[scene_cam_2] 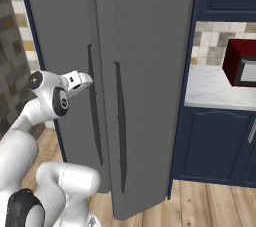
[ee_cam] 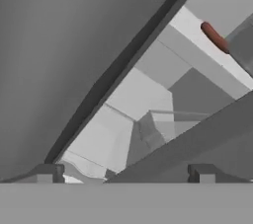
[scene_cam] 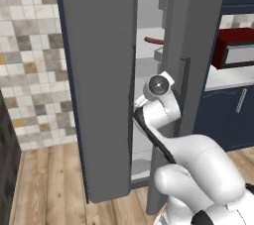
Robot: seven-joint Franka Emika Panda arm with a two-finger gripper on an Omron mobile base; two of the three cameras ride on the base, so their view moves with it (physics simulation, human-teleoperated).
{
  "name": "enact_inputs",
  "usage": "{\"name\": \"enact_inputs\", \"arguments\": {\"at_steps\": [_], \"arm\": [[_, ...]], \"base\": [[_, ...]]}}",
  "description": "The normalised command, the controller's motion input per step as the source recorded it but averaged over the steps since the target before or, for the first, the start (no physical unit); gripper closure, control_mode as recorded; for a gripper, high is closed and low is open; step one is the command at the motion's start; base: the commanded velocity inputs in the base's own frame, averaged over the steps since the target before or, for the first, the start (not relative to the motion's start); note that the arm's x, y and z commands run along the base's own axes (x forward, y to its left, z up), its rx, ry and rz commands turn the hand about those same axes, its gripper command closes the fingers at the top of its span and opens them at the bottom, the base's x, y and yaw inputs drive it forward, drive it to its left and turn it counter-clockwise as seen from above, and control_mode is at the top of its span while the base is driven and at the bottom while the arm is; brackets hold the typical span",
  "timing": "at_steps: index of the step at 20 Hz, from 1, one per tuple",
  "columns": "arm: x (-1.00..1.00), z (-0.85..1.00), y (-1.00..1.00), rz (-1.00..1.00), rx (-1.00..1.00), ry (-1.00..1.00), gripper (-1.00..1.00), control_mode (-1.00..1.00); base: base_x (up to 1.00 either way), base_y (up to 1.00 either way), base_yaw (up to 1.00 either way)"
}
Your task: Move the hot dog bun to the plate on the dining table and place the condiment next to that plate. Then navigate to the fridge and take the sausage and place it on the plate as well.
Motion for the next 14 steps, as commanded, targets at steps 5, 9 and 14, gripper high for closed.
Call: {"name": "enact_inputs", "arguments": {"at_steps": [5,9,14], "arm": [[0.67,0.06,0.0,0.0,-0.24,0.12,-1.0,-1.0],[0.25,-0.13,0.04,0.0,-0.35,0.0,-1.0,-1.0],[0.23,-0.14,0.0,0.0,-0.24,0.01,-1.0,-1.0]], "base": [[0.0,0.0,0.0],[0.0,0.0,0.0],[0.0,0.0,0.0]]}}
